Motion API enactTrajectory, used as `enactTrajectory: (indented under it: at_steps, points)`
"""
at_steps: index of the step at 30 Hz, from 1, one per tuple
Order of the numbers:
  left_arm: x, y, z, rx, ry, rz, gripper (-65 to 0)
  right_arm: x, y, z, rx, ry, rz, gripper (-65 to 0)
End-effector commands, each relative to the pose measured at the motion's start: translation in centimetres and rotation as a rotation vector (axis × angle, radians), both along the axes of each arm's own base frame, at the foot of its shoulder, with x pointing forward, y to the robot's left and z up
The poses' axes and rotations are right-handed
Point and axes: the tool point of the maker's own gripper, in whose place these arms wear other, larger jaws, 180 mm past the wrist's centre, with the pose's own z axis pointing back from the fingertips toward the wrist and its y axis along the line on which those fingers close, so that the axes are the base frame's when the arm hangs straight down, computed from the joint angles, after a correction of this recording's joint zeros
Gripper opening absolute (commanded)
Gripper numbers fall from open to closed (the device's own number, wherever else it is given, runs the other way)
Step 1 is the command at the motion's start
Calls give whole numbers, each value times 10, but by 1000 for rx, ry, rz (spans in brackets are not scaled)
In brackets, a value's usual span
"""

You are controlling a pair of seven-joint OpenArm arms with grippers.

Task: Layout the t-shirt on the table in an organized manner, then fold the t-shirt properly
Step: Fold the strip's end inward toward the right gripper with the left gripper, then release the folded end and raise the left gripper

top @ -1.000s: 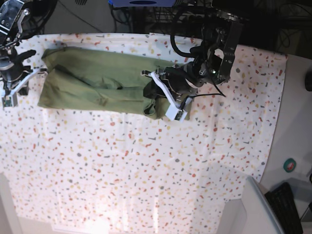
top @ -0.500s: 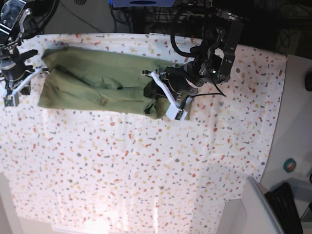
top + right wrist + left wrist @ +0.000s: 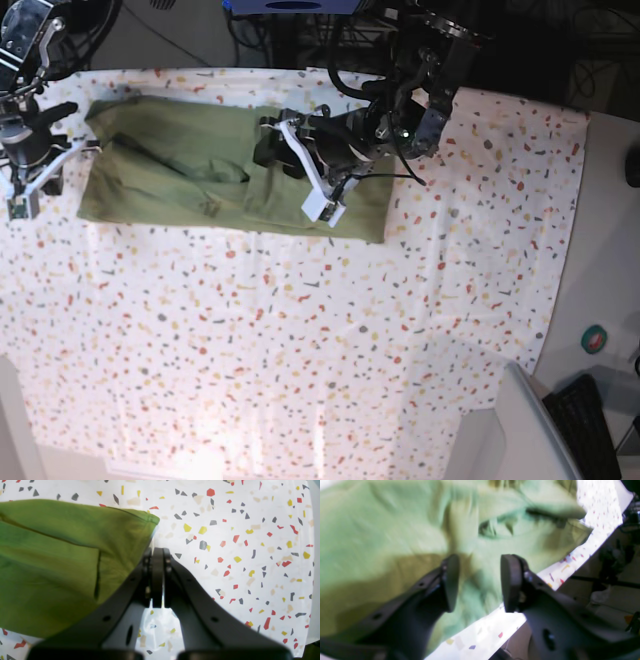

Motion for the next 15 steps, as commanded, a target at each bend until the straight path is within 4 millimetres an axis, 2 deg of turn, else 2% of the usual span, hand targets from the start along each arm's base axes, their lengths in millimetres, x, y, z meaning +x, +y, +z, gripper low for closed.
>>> enactTrajectory:
  at_steps: [1, 5, 8, 10, 12, 14, 15]
  points:
    - [15, -9, 16, -43, -51, 7, -319, 8, -5, 11, -12, -46, 0, -650]
    - [25, -13, 24, -55, -75, 8, -244, 7, -5, 11, -12, -44, 0, -650]
    - [32, -12, 35, -65, -108, 15, -235, 7, -5, 11, -13, -44, 0, -650]
    - [41, -2, 49, -61, -157, 31, -237, 4, -5, 12, -18, -40, 2, -650]
    - [54, 35, 59, -26, -205, 101, -239, 5, -5, 19, -33, -56, 8, -650]
    - [58, 86, 62, 31, -225, 210, -242, 8, 7, 28, -19, -91, 4, -650]
    - [58, 118, 61, 70, -228, 276, -260, 11, 15, 35, -3, -120, 1, -650]
